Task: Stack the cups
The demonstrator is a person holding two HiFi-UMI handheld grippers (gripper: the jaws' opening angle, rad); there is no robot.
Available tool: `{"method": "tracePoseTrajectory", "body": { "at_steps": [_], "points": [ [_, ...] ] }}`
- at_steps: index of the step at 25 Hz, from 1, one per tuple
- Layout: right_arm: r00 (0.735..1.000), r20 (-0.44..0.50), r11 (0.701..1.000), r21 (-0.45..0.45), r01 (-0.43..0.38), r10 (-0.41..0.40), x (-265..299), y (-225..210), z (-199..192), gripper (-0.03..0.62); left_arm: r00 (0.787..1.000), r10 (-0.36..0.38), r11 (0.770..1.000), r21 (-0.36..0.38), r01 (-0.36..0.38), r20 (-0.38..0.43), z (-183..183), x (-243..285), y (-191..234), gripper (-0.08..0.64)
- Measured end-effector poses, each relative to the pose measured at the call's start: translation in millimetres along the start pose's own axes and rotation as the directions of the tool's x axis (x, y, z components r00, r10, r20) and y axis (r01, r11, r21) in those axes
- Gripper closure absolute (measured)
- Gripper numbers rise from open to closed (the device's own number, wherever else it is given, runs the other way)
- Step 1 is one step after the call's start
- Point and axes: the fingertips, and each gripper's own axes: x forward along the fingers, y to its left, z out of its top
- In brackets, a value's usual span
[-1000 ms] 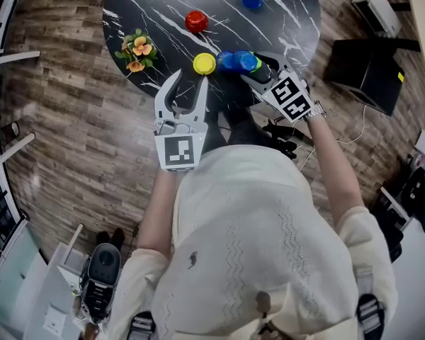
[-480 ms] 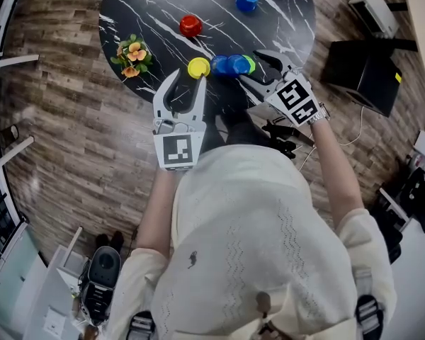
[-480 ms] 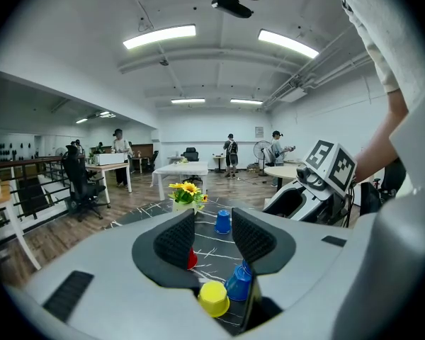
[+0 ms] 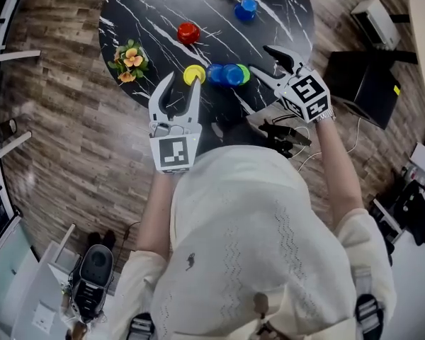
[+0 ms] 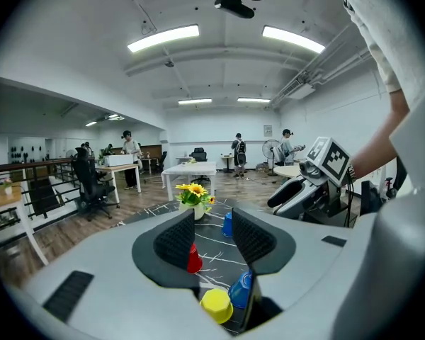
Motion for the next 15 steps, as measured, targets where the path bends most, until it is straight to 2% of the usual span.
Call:
{"method": "tracePoseTrajectory", "body": {
  "at_steps": [11, 15],
  "points": [
    [0.993, -0.092, 0.994, -0.086, 0.063, -0.071, 42, -89, 0, 0.331, 0.991, 0.131, 0.99, -0.05, -0.132, -0.027, 2, 13, 1, 0.387],
    [0.988, -0.138, 0.994, -0.099, 0.055, -0.068, 64, -113, -4, 0.329, 0.984, 0.171, 0.983, -0.061, -0.174, -0.046, -1, 15, 2, 0.387]
  ]
}}
